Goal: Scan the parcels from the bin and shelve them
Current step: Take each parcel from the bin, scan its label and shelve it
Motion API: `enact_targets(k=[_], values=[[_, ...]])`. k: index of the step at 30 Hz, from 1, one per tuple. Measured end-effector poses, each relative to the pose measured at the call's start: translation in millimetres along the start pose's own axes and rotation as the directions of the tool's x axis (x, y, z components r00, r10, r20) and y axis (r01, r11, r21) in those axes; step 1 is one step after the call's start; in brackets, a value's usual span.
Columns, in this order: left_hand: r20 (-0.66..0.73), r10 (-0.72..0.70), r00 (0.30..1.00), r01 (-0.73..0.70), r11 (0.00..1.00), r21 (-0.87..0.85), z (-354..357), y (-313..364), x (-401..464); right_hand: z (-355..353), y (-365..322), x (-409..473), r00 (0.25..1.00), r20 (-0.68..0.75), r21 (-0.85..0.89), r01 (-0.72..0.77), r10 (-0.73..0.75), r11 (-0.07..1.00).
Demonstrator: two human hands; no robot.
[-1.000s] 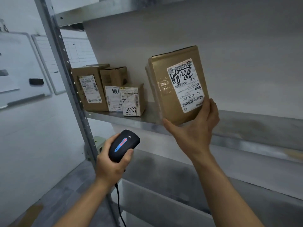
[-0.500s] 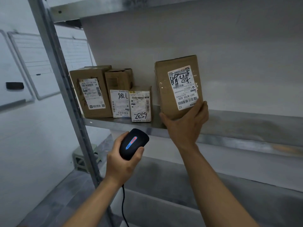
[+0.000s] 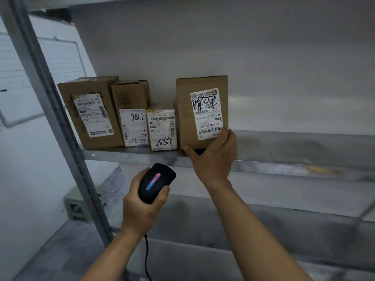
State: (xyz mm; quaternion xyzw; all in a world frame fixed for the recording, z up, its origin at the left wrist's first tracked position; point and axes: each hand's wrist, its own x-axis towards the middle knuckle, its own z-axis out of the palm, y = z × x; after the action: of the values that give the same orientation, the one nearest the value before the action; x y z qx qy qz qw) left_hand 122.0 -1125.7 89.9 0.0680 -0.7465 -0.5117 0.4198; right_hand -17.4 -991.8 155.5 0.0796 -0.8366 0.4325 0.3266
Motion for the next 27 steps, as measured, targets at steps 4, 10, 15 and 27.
enact_targets(k=[4,10,15,27], values=[[0.016,-0.002,1.0,0.002,1.0,-0.002,2,1,-1,-1,4,-5,0.999,0.032,-0.027,0.033,-0.032,0.999],[0.055,0.005,0.998,-0.006,1.0,0.005,6,2,-6,-13,13,-13,0.995,0.051,-0.01,0.089,-0.089,0.996],[0.118,0.003,0.993,-0.003,1.0,-0.007,16,1,-13,-36,20,-19,0.989,0.069,0.028,0.126,-0.128,0.992],[0.419,0.021,0.908,0.018,0.996,-0.088,115,18,-56,-152,116,-59,0.995,0.047,-0.049,0.088,-0.086,0.995]])
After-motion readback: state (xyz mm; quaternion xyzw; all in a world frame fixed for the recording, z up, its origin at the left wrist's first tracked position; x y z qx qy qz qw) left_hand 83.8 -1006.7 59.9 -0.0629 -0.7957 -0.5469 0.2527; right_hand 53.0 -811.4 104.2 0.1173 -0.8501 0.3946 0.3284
